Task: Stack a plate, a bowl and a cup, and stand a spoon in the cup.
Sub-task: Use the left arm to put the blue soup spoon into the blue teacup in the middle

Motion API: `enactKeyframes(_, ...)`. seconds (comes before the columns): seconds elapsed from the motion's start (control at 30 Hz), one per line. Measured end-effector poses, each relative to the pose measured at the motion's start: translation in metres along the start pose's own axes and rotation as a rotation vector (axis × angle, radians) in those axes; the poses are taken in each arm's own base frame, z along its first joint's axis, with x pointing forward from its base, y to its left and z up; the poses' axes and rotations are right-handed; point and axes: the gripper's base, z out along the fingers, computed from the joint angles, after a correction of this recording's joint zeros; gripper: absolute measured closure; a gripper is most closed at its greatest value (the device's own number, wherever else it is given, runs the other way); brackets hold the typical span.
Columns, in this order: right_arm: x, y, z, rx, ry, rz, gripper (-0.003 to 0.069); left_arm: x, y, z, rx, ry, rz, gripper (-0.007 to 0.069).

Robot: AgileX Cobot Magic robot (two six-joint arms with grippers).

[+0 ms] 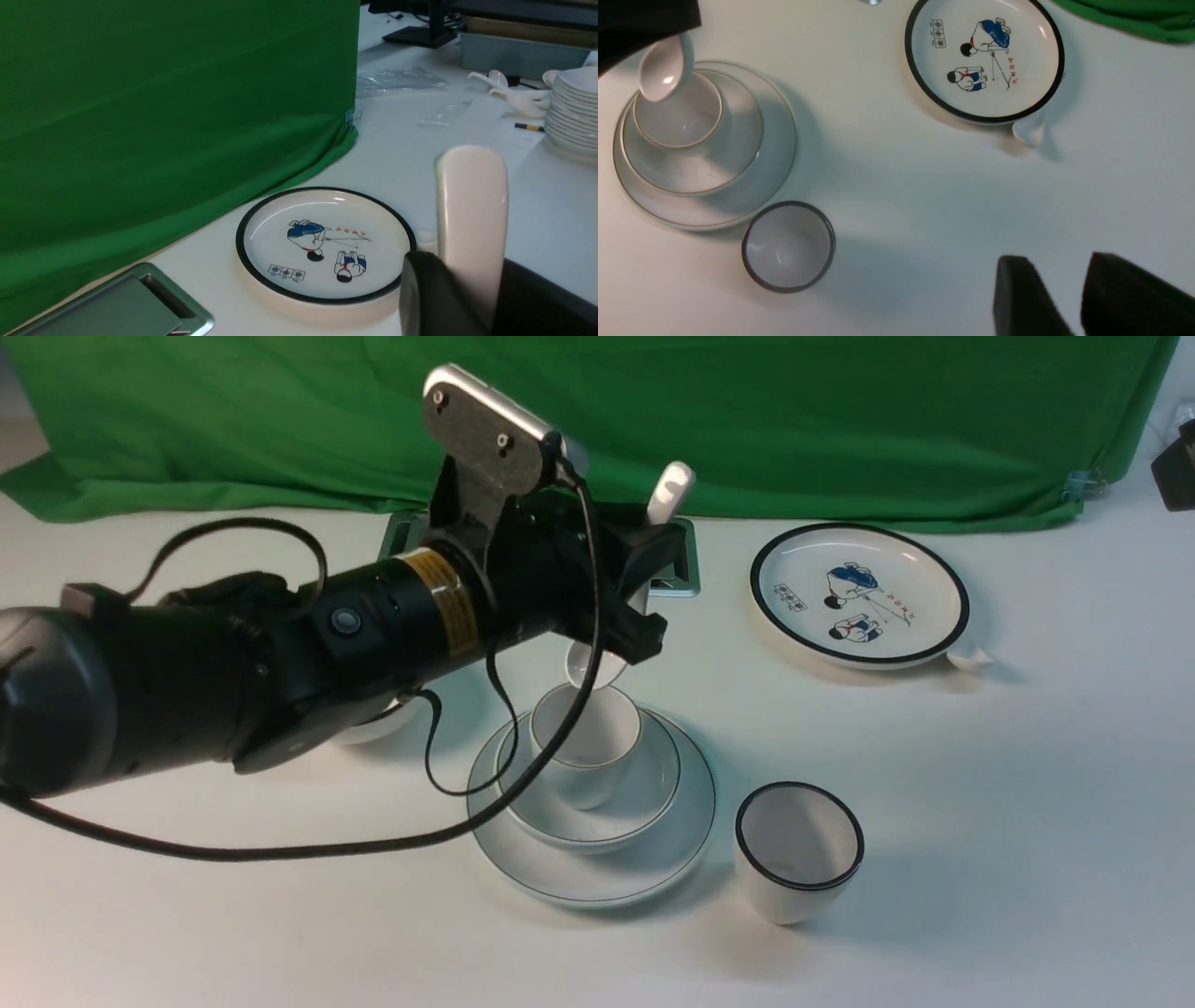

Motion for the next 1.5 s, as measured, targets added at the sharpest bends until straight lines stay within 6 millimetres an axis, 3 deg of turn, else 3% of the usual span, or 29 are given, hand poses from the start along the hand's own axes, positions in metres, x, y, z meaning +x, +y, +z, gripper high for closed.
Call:
enactKeyframes(0.23,0.000,0.000,0.000,0.000,0.000,0.000,0.0421,0.021,0.015,0.005,0.129,-0.093,-0.117,0.0510)
enactKeyframes(0.57,0.000,0.000,0.000,0.000,0.000,0.000,0.0421,0.046,0.009,-0.002,0.172,-0.055,-0.121,0.0510)
enactKeyframes(1.07,0.000,0.000,0.000,-0.001,0.000,0.000,0.0421,0.050,0.017,-0.002,0.082,-0.040,-0.059,0.0510)
enactKeyframes(1.5,0.000,0.000,0.000,-0.001,0.000,0.003,0.0421,0.071,0.017,0.003,0.107,-0.014,-0.091,0.0504)
